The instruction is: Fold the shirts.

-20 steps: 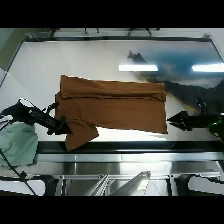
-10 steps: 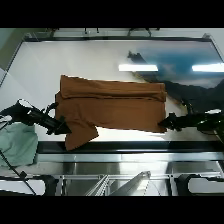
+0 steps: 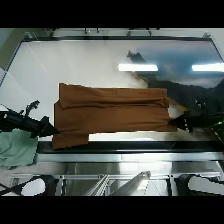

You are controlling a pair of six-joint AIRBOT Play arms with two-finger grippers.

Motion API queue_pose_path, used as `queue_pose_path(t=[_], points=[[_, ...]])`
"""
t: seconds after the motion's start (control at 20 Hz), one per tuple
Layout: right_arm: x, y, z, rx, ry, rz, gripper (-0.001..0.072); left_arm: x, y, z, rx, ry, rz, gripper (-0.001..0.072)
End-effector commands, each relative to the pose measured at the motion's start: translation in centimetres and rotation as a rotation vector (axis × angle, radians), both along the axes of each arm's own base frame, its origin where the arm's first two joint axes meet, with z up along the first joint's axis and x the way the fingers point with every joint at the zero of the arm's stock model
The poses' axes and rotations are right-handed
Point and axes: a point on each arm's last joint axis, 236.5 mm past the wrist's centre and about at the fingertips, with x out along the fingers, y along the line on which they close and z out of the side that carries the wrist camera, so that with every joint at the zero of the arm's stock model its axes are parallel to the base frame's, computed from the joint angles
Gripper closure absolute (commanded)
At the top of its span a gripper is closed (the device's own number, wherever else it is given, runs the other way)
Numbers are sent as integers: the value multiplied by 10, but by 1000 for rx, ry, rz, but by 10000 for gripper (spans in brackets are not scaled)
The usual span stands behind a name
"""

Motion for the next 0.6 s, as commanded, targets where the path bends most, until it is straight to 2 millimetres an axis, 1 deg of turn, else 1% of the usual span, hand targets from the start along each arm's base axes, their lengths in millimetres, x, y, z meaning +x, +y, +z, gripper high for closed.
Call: queue_pose_path(t=[0.0,0.05,0.15,0.2,0.25,0.3,0.4,0.5,0.55], points=[[10,5,22,81,-41,-37,691,23,-15,46,-72,-199,42,684],[21,11,31,113,-93,-53,690,41,-18,63,-75,-279,45,684],[50,19,48,145,-188,-104,690,71,-19,88,-44,-389,18,684],[64,19,52,131,-219,-130,690,88,-21,100,-39,-434,-2,684],[79,18,55,104,-253,-155,690,103,-23,107,-30,-460,-25,684],[94,16,56,70,-282,-172,690,121,-25,110,-25,-477,-39,684],[120,13,56,-4,-329,-189,690,155,-33,109,-19,-504,-70,684],[142,9,48,-49,-343,-206,690,187,-42,99,-20,-516,-104,684],[150,6,40,-64,-339,-215,691,202,-46,92,-22,-519,-117,684]])
